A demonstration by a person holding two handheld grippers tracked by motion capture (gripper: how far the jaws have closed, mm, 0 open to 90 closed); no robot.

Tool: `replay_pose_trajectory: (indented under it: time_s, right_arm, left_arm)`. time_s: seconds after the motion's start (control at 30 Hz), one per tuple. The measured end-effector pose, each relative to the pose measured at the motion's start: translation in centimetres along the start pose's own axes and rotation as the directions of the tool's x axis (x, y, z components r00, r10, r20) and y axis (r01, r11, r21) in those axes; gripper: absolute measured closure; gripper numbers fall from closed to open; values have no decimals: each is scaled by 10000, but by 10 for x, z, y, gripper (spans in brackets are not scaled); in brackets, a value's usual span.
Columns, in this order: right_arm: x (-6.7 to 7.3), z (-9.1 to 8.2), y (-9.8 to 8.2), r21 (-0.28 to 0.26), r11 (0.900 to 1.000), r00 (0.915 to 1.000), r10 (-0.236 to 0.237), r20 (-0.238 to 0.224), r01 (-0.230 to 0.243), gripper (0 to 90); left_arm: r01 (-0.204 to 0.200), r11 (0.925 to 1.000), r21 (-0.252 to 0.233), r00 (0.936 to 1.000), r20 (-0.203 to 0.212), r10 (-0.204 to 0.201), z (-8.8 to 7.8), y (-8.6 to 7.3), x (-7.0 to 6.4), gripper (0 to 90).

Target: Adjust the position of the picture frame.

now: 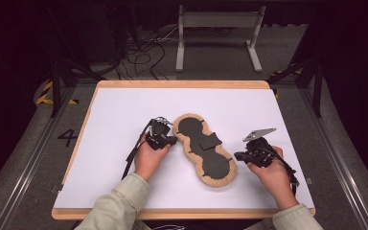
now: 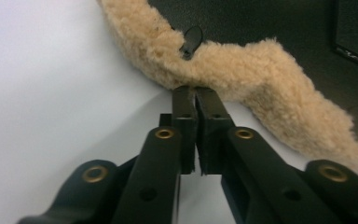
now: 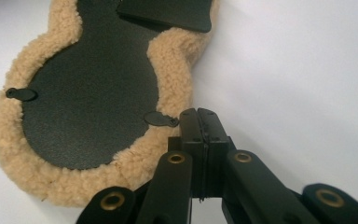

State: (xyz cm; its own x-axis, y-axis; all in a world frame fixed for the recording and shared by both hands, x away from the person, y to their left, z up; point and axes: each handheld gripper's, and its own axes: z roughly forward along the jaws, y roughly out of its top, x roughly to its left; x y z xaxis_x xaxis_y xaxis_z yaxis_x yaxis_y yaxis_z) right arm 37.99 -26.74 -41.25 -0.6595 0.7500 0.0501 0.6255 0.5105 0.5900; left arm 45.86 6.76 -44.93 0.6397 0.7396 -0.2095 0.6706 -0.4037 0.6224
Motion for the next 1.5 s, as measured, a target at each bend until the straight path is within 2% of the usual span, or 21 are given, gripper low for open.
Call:
replay_pose_trajectory:
  time_s: [0.3, 0.33, 0.37, 0.43, 0.57, 0.73, 0.83, 1.07, 1.23, 1.37, 1.5]
  right_arm:
    - [4, 11, -2, 329, 9993, 9999, -146, -87, 148, 900]
    - [5, 12, -3, 362, 9991, 9998, -203, 37, 202, 900]
    - [5, 12, -3, 342, 9993, 9999, -139, -3, 139, 900]
    - [2, 11, -4, 255, 9996, 9991, 166, -383, -156, 900]
    - [4, 9, -7, 307, 9995, 9980, 55, -636, -36, 900]
    - [16, 9, -7, 406, 9987, 9939, -264, -1073, 309, 900]
    - [26, 14, -3, 445, 9974, 9871, -485, -1527, 559, 900]
    - [53, 25, 9, 355, 9913, 9704, -1163, -2119, 1265, 900]
    - [67, 31, 17, 144, 9881, 9633, -1458, -2254, 1529, 900]
    - [73, 34, 20, 28, 9878, 9619, -1508, -2281, 1555, 900]
    - [77, 39, 23, -80, 9881, 9590, -1509, -2398, 1535, 900]
  left_arm:
    - [-573, 9981, -223, 9982, 178, 577, -28, -16, -6, 801]
    - [-522, 9981, -313, 9983, 255, 530, -31, -18, -6, 797]
    - [-551, 9977, -397, 9978, 340, 564, -35, -19, -6, 793]
    - [-572, 9968, -552, 9971, 461, 598, -41, -23, -6, 785]
    - [-622, 9960, -641, 9960, 609, 661, -50, -30, -8, 772]
    - [-747, 9948, -686, 9940, 745, 798, -57, -35, -9, 758]
    - [-741, 9947, -717, 9936, 796, 798, -60, -39, -10, 753]
    - [-623, 9950, -781, 9946, 782, 684, -70, -47, -2, 745]
    - [-404, 9957, -839, 9961, 749, 467, -74, -51, 2, 743]
    - [-546, 9948, -860, 9954, 734, 610, -76, -52, 4, 737]
    - [-457, 9949, -900, 9958, 746, 525, -75, -51, 3, 735]
